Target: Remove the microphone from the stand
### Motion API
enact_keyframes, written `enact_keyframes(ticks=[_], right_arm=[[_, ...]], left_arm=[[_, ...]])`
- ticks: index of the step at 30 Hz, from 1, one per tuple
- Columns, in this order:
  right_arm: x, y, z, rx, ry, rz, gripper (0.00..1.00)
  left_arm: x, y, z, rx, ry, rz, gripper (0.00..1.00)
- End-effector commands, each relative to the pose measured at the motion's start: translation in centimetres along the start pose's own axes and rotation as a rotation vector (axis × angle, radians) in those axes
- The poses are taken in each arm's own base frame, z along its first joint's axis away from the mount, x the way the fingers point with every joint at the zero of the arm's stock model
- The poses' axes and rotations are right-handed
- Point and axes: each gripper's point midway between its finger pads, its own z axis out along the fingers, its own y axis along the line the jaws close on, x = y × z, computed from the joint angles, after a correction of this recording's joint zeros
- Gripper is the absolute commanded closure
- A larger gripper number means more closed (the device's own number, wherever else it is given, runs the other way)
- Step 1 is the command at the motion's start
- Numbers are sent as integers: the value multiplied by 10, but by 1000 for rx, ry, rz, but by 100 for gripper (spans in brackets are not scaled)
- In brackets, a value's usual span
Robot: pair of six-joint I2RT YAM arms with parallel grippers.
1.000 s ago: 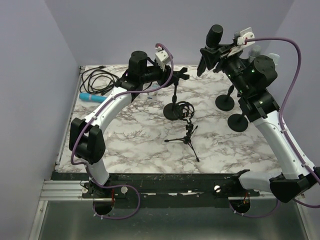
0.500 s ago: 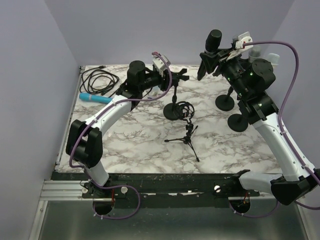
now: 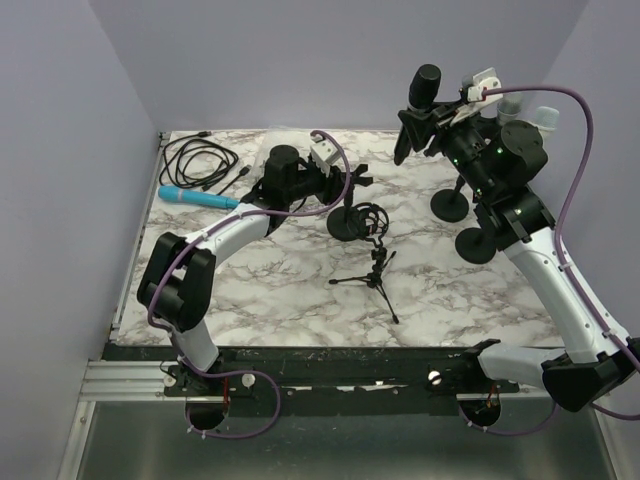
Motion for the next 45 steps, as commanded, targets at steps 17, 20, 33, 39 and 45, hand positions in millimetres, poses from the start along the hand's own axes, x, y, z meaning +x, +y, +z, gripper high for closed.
enact_keyframes(ticks=[17,20,33,39,45], right_arm=[[-1,10,3,-44,-22,18,99],[2,12,4,-55,-10,25,99],[16,66,20,-316,137,281,99],[21,94,16,-455,208,426,99],[21,114,4,-565,212,521,99]], left_arm=[[-38,-21,-23,-16,115,-199,1],[-64,-32,-39,-4,63,-178,1],[-151,-113,-96,279,-169,-334,6],[-165,-122,-103,314,-214,-435,23],[-158,-127,-104,326,-192,-504,39]])
